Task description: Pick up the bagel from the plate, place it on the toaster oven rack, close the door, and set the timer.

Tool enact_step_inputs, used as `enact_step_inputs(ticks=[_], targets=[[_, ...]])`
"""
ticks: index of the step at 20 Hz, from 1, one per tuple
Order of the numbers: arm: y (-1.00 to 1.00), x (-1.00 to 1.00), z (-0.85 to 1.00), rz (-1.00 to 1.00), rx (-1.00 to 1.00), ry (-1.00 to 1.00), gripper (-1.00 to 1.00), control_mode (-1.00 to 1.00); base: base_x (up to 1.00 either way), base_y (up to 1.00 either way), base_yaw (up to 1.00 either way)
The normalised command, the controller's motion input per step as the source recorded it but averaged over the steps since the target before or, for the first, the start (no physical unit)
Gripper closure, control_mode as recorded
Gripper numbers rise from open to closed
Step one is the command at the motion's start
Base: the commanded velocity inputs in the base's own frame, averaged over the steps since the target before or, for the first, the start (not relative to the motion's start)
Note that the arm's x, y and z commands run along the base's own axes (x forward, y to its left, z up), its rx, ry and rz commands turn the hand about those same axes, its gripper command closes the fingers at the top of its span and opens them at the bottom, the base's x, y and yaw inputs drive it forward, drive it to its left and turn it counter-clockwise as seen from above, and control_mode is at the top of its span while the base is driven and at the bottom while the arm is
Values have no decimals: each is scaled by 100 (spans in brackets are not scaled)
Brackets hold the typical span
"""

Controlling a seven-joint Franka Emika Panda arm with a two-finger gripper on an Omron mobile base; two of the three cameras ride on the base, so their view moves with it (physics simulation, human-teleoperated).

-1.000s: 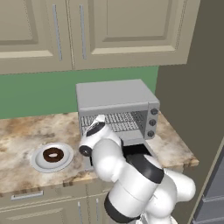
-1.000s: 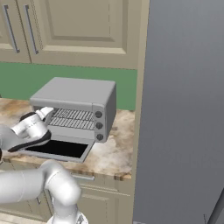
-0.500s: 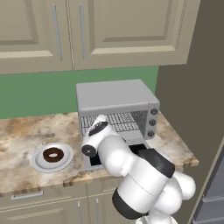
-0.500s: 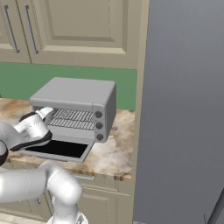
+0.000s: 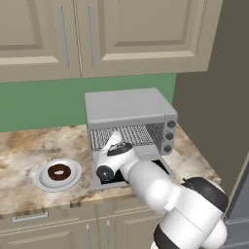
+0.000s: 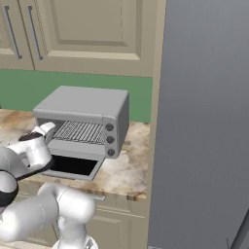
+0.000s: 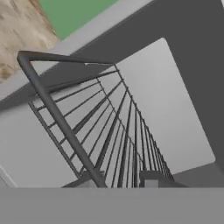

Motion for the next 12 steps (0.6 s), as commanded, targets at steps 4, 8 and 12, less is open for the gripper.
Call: enact_step_inputs(ticks=[4,8,12], targets=[[8,-88,0,0,0,1,100,-100,0,0,0],[9,-81,0,0,0,2,100,-100,0,0,0],[16,-66,1,0,0,7,100,-100,0,0,0]])
